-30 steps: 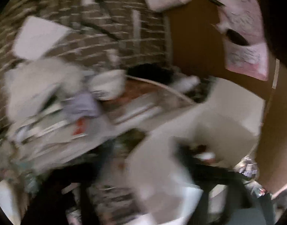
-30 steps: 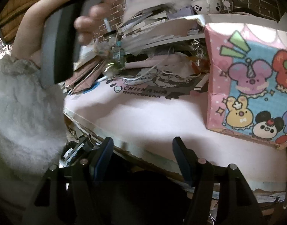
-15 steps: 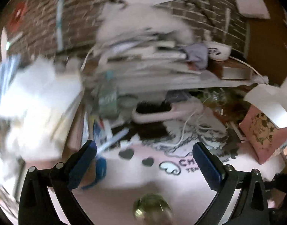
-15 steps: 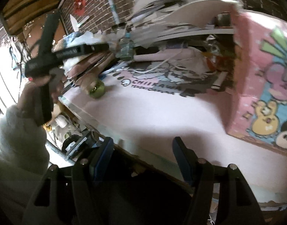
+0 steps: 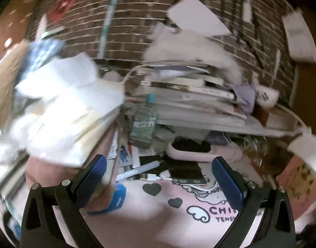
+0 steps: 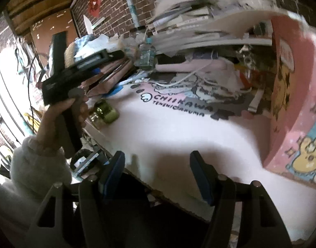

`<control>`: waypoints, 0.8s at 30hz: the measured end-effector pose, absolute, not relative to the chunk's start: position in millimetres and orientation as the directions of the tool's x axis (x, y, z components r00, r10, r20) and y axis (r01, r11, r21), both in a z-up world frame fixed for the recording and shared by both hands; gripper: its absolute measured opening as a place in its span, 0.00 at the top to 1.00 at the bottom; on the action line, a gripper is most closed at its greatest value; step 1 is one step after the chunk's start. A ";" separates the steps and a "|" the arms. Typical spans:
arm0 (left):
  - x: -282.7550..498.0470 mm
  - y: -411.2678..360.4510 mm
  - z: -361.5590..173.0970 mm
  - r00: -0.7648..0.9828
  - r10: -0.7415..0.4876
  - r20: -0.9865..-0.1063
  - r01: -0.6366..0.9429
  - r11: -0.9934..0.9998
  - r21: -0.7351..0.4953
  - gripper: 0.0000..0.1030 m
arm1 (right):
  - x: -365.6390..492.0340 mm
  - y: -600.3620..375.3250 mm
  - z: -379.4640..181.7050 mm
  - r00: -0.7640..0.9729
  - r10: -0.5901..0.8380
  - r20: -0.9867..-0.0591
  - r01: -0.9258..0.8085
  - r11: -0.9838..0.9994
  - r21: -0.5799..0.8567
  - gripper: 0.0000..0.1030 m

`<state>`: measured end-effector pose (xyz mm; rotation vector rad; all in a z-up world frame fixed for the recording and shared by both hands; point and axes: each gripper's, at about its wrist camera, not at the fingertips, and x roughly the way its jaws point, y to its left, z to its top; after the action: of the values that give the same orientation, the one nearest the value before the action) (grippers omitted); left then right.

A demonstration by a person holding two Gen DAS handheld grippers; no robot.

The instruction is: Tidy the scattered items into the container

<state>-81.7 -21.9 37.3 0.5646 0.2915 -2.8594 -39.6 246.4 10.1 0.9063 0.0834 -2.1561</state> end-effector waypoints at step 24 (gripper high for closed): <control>-14.1 11.9 3.2 -0.834 -0.058 -0.548 0.070 -0.998 -0.001 0.19 | -23.0 233.5 2.9 -0.400 -0.654 -0.642 0.712 -0.663 0.233 0.40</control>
<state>-14.1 11.9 3.2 0.8797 0.0317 -2.9460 -23.0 233.5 2.9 0.9193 0.0988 -2.1054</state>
